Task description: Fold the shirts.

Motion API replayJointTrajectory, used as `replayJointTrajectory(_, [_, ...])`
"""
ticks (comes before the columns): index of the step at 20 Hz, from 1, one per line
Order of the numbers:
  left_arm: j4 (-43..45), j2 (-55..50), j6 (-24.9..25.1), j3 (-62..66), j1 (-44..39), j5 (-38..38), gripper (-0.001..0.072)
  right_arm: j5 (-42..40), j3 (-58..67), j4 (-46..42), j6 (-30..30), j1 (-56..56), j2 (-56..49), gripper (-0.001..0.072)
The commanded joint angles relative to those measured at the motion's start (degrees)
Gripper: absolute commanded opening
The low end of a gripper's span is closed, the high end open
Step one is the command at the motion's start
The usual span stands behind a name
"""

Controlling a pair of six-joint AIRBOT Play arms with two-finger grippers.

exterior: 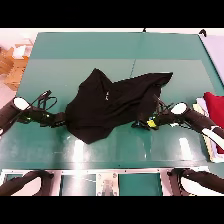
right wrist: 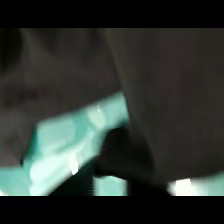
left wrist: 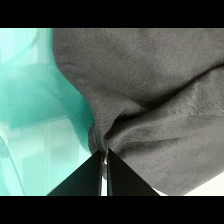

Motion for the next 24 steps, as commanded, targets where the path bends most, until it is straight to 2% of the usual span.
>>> replayJointTrajectory(1, [-0.1, 0.1, 1.0, 0.0, 0.0, 0.1, 0.0025, -2.9, 1.9, 1.0, -0.6, 1.7, -0.8, 0.0012])
replayJointTrajectory(4, [-0.2, 2.2, 1.3, 3.3, 0.0, -1.7, 0.0024, 2.9, 7.6, 0.1, -2.5, 0.7, 3.1, 0.0011])
replayJointTrajectory(6, [-0.4, 7.3, 1.2, 10.8, 0.0, -3.5, 0.0025, 7.4, 16.6, -1.1, -2.8, -2.7, 8.7, 0.0010])
replayJointTrajectory(8, [-0.4, 14.1, -0.1, 22.3, 0.0, -3.6, 0.0024, 10.0, 29.4, -2.3, -2.8, -8.2, 14.8, 0.0010])
replayJointTrajectory(11, [0.2, 21.8, -2.5, 43.7, 0.0, 1.5, 0.0024, 12.6, 51.5, -5.5, -2.7, -18.7, 20.3, 0.0010])
replayJointTrajectory(14, [2.6, 23.6, -5.4, 65.3, 0.0, 3.6, 0.0024, 15.5, 69.1, -6.6, -2.7, -29.8, 21.6, 0.0010])
replayJointTrajectory(17, [5.7, 23.6, -6.8, 79.5, 0.0, 3.7, 0.0024, 16.5, 80.0, -6.6, -2.8, -38.7, 21.6, 0.0010])
replayJointTrajectory(21, [13.9, 23.5, -10.2, 82.4, 0.0, -1.3, 0.0024, 17.0, 81.8, -6.5, -2.7, -40.7, 22.1, 0.0010])
replayJointTrajectory(24, [13.4, 23.1, -10.2, 73.6, 0.0, -3.4, 0.0024, 17.2, 75.7, -3.3, -3.1, -40.6, 21.7, 0.0010])
